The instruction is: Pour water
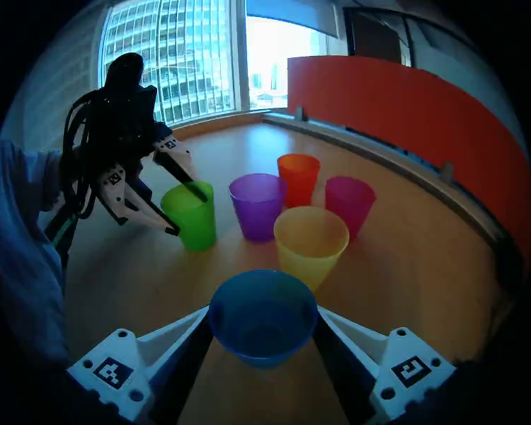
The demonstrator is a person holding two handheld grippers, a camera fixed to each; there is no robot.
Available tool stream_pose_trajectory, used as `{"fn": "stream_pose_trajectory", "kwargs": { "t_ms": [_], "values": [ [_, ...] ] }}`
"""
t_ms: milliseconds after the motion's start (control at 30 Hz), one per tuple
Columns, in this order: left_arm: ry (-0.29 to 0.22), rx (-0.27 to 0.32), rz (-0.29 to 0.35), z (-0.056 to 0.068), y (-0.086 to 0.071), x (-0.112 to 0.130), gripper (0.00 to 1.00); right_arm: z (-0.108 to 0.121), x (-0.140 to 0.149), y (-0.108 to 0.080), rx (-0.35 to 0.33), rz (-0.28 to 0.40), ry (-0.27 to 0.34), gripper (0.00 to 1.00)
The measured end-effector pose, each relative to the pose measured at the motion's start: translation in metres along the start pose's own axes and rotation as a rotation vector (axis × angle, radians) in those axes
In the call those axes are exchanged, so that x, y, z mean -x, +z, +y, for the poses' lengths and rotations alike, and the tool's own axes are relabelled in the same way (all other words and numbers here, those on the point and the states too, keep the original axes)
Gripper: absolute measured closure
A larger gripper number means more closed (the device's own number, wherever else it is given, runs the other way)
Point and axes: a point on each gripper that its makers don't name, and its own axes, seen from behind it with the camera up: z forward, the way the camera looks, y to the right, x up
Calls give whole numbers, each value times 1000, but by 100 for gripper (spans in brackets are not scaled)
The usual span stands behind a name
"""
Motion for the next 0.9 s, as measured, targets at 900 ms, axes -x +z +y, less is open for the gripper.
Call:
{"fn": "stream_pose_trajectory", "kwargs": {
  "t_ms": [900],
  "values": [
    [-10,4,-42,3,-6,15,5,0,9,-7,13,2,2,5]
  ]
}}
